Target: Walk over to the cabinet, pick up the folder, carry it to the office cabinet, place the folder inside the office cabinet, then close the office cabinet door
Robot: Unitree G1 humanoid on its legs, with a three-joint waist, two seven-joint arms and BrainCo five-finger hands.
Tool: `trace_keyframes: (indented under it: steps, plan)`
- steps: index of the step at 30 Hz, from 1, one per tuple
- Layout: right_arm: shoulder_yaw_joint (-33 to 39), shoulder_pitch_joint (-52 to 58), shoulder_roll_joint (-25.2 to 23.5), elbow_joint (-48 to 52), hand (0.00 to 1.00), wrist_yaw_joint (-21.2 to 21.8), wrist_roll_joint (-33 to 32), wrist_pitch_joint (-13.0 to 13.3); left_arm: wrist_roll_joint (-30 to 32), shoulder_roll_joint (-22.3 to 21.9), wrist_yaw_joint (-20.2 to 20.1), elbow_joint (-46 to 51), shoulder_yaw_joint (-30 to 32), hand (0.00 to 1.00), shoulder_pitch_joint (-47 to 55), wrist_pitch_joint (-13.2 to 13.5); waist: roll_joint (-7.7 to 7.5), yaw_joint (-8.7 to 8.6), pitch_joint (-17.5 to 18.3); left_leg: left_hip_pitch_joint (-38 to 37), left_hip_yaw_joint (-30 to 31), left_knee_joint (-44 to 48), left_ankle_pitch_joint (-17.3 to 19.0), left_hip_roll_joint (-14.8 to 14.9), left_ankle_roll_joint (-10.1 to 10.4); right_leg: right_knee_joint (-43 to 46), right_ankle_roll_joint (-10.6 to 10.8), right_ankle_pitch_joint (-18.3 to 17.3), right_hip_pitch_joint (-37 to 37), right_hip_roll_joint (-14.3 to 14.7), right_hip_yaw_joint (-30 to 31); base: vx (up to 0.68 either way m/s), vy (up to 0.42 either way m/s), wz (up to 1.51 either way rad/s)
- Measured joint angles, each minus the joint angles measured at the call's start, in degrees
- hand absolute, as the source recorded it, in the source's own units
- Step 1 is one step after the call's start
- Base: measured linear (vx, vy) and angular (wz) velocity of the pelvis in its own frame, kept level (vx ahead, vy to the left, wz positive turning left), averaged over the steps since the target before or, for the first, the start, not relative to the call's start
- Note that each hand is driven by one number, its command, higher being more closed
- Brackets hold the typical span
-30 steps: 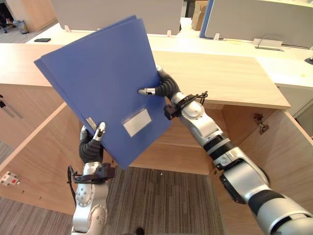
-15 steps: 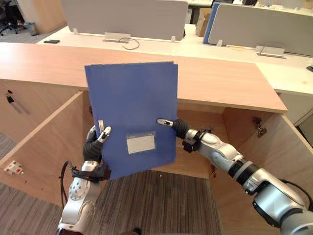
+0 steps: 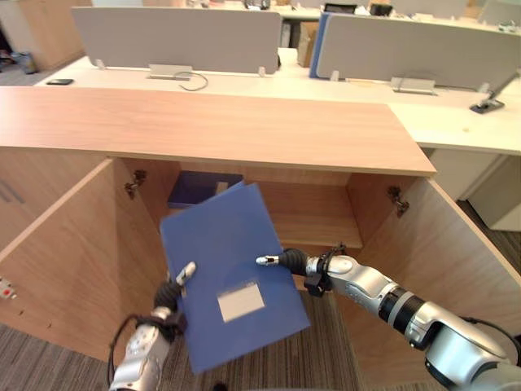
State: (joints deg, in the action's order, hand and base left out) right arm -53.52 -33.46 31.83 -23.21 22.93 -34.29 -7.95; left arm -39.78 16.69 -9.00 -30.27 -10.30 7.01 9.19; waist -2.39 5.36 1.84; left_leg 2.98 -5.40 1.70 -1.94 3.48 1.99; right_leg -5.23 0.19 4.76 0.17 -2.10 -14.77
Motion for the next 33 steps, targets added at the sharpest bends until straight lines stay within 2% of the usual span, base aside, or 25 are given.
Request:
trace_keyframes:
  steps: [1,3,4,7,9,11,14,17,20,22,25,27,28,30,31,33]
  plan:
    - [0.01,0.12,0.15,0.03,1.00,0.14,0.90,0.00,-0.02,-0.64,-0.48,-1.36,-0.12,0.00,0.11,-0.06,0.00,0.07,0.00,-0.05,-0.16,-0.13,0.00,0.01,0.00,0.00,0.00,0.00,-0.09,0.01,0.17,0.01,0.012,-0.29]
    - [0.66,2.65,0.68,0.91,1.00,0.55,6.81,0.23,0.39,-5.69,-2.97,-12.46,1.11,0.00,0.06,-1.20,0.04,0.01,-0.05,-0.07,-0.58,-0.77,-0.11,-0.04,-0.11,0.03,0.08,0.09,-0.65,0.08,0.63,0.03,0.010,-0.12]
    - [0.70,3.74,0.59,0.92,1.00,0.56,8.11,0.40,0.66,-6.85,-3.20,-15.01,2.34,0.00,0.02,-1.60,0.03,-0.14,-0.05,-0.10,-0.61,-0.89,-0.11,-0.06,-0.11,0.04,0.10,0.09,-0.70,0.08,0.65,0.04,0.007,-0.03]
    - [0.69,8.09,-0.08,0.95,1.00,1.17,14.26,0.95,2.00,-10.22,-3.21,-25.76,12.43,0.00,0.30,-3.03,0.08,-0.95,-0.82,-0.45,-0.62,-1.24,-0.13,-0.18,-0.15,0.09,0.21,0.01,-0.54,0.08,0.63,0.02,0.005,-0.01]
    - [0.70,9.54,-0.07,1.08,1.00,2.26,17.94,1.91,2.36,-10.26,-2.14,-30.19,17.22,0.00,1.10,-3.95,0.07,-1.30,-2.07,-1.21,-0.58,-1.33,-0.13,-0.31,-0.16,0.05,0.38,-0.11,0.19,0.08,0.64,0.00,0.000,0.00]
    - [2.27,10.96,-0.52,1.81,1.00,3.99,22.20,5.29,2.84,-9.86,-0.08,-33.10,22.36,0.00,3.69,-5.49,0.13,-1.38,-2.70,-1.26,-0.52,-1.32,-0.12,-0.49,-0.17,0.01,0.47,-0.22,0.23,-0.14,0.63,-0.04,0.042,0.02]
    - [3.92,11.10,-1.80,2.77,1.00,5.19,27.18,7.48,2.68,-9.62,0.89,-33.59,26.10,0.00,6.19,-6.57,-0.03,-1.24,-3.69,-1.25,-0.18,-1.35,0.01,-0.48,0.06,0.01,0.78,-0.49,0.31,-0.34,0.41,-0.05,0.037,0.05]
    - [6.34,12.06,-3.87,-0.82,1.00,5.99,30.09,8.37,1.96,-10.06,1.12,-33.70,26.51,0.00,6.82,-7.25,-0.06,-1.16,-4.01,-1.20,1.21,-1.39,-0.01,-0.54,0.15,0.01,0.79,-0.62,0.86,-0.49,-0.77,-0.01,0.008,0.20]
    - [9.82,13.13,-7.86,-8.57,1.00,5.81,33.43,8.75,-0.36,-10.96,1.44,-33.47,26.53,0.00,6.18,-7.46,0.02,-1.05,-4.23,-1.12,2.09,-1.41,-0.03,-0.70,0.15,0.03,0.88,-0.82,1.16,-0.60,-1.85,0.02,0.013,0.18]
    - [12.28,13.61,-9.85,-13.84,1.00,5.02,33.46,8.71,-2.38,-11.72,2.30,-32.85,26.42,0.00,5.04,-7.46,0.07,-1.00,-4.90,-1.11,2.94,-1.10,0.02,-0.91,0.15,0.05,0.94,-1.18,1.74,-0.74,-2.54,0.04,0.015,0.20]
    - [16.86,14.89,-12.18,-21.95,1.00,2.30,33.31,8.68,-5.21,-12.14,3.07,-30.86,25.25,0.00,4.44,-7.34,0.33,-0.52,-6.69,0.23,3.88,5.23,3.57,-1.05,0.02,0.38,1.35,-2.35,3.82,-0.99,-3.56,0.05,0.029,0.17]
    - [21.04,16.71,-12.87,-27.24,1.00,-0.39,33.74,8.60,-5.91,-12.24,3.16,-30.45,24.31,0.00,4.12,-7.15,0.99,0.05,-7.96,3.40,5.24,14.47,7.24,-0.80,0.92,0.84,1.33,-3.75,5.10,-1.12,-3.96,0.07,0.059,0.12]
    - [22.27,17.04,-13.01,-28.23,1.00,-1.07,33.76,8.60,-5.98,-12.24,3.18,-30.45,24.20,0.00,3.90,-7.14,0.90,0.30,-8.30,4.37,5.29,17.00,7.52,-0.86,1.36,1.07,0.93,-4.29,5.19,-1.35,-3.74,0.07,0.091,-0.07]
    - [25.22,17.50,-13.33,-29.04,1.00,-2.29,33.75,8.42,-5.81,-12.35,3.67,-30.05,24.17,0.00,3.67,-7.08,0.96,0.69,-9.43,10.11,5.20,28.07,8.48,-1.58,1.58,2.27,0.61,-4.64,6.09,-2.60,-3.23,0.08,0.089,-0.12]
    - [26.02,17.67,-13.65,-29.84,1.00,-2.72,33.78,8.23,-5.64,-12.51,3.74,-29.94,24.16,0.00,3.95,-7.09,1.01,1.03,-9.75,10.59,5.43,28.26,10.44,-1.54,1.30,2.64,0.65,-4.96,6.44,-2.84,-2.43,0.09,0.115,-0.25]
    - [30.61,19.08,-14.99,-31.64,1.00,-3.62,33.01,7.87,-4.24,-12.80,3.86,-29.98,24.24,0.00,4.49,-7.13,1.42,1.21,-9.92,12.15,6.17,23.46,10.94,-1.16,1.11,2.95,1.32,-5.78,7.17,-3.81,-1.45,0.09,0.148,-0.33]
